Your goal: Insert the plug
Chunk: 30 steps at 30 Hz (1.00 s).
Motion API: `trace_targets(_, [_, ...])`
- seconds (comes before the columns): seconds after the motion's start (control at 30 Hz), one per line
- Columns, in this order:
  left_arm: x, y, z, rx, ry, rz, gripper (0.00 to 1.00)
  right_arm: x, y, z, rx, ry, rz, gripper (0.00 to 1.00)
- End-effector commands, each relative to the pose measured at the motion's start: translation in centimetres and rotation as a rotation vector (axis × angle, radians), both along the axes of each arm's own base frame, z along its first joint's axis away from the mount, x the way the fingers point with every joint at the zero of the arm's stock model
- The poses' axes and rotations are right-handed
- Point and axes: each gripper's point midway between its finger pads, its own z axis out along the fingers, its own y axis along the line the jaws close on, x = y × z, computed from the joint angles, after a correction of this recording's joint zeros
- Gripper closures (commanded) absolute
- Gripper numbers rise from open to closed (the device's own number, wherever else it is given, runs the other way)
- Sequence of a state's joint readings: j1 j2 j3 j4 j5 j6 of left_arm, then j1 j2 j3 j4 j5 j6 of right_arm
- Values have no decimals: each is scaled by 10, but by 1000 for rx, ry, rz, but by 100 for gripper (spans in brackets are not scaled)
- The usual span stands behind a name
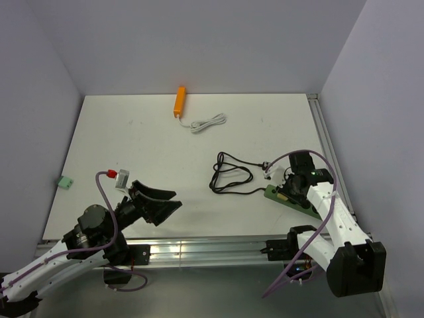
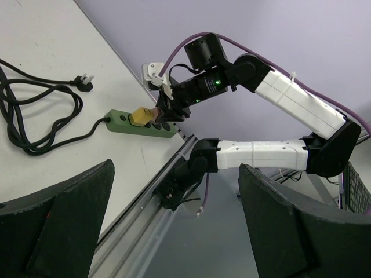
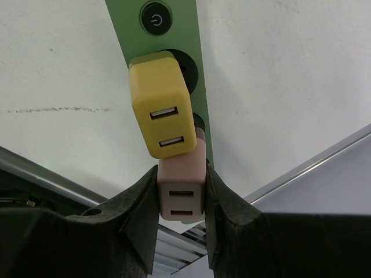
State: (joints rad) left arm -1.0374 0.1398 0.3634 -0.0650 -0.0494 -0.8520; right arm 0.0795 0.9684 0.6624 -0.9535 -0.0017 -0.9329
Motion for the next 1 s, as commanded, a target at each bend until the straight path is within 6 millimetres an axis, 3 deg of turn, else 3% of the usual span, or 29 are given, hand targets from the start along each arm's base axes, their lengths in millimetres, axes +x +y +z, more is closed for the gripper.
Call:
trace_targets(0.0, [-3,2,11,-36,-28,-10,7,-3,0,-2,-11,39,97,100])
trace_targets(0.37, [-3,-2,5,-37,-16,-23,6,-31,-2,-12,-42,107,160,100])
trace_targets(0.97, [-2,-2,3,-36,-11,-19,6,-18,9,-13,-36,117,209,100])
